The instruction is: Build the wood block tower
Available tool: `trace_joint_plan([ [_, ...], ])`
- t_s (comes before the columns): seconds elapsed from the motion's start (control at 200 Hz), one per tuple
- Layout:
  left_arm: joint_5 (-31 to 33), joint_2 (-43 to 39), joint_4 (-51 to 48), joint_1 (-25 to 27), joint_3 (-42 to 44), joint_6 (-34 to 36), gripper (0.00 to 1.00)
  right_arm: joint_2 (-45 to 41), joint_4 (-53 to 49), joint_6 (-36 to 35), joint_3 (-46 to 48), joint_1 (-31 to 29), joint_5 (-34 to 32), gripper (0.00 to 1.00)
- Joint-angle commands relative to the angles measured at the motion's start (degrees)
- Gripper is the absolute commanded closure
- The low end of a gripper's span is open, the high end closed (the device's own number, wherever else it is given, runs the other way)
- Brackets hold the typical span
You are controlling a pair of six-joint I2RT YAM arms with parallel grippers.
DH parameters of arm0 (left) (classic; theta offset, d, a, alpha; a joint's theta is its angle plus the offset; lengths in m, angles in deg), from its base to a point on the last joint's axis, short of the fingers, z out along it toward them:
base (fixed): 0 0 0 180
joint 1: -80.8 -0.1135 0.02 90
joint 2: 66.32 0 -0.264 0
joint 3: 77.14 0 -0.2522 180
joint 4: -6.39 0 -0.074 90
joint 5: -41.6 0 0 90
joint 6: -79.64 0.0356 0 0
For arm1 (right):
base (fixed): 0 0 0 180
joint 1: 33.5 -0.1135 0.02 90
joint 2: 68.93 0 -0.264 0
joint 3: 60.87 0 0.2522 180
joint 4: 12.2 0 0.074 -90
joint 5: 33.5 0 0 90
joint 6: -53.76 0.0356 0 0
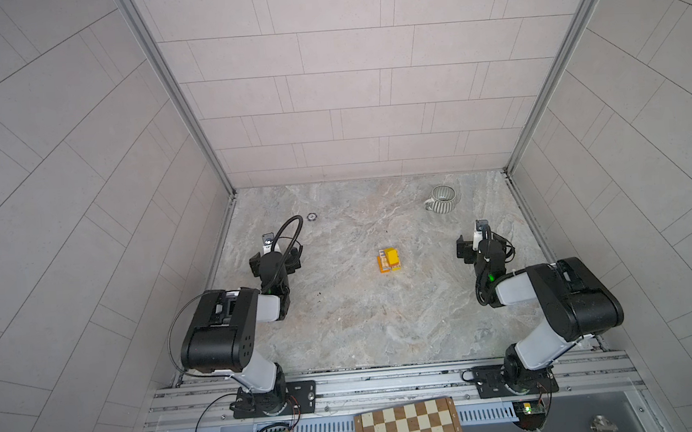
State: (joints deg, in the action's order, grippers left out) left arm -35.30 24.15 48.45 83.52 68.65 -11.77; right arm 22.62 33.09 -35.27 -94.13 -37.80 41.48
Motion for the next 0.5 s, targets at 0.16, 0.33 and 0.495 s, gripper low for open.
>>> trace_joint_plan([
  [0.16,4.3,-2.3,7.4,0.5,5.7,-1.4,0.0,-0.1,11.4,1.4,5.7,-0.4,-5.2,0.01],
  [0.33,7.1,-1.7,-0.8,2.1,0.7,-0.8,0.0,-1.0,-1.7,1.0,-0.5,-0.9,-5.2,0.01],
  [0.495,5.8,-0.8,-6.6,2.2,-3.2,0.0,0.0,-0.7,-1.7,0.6,-0.9,-1.0,-5.3,0.01],
])
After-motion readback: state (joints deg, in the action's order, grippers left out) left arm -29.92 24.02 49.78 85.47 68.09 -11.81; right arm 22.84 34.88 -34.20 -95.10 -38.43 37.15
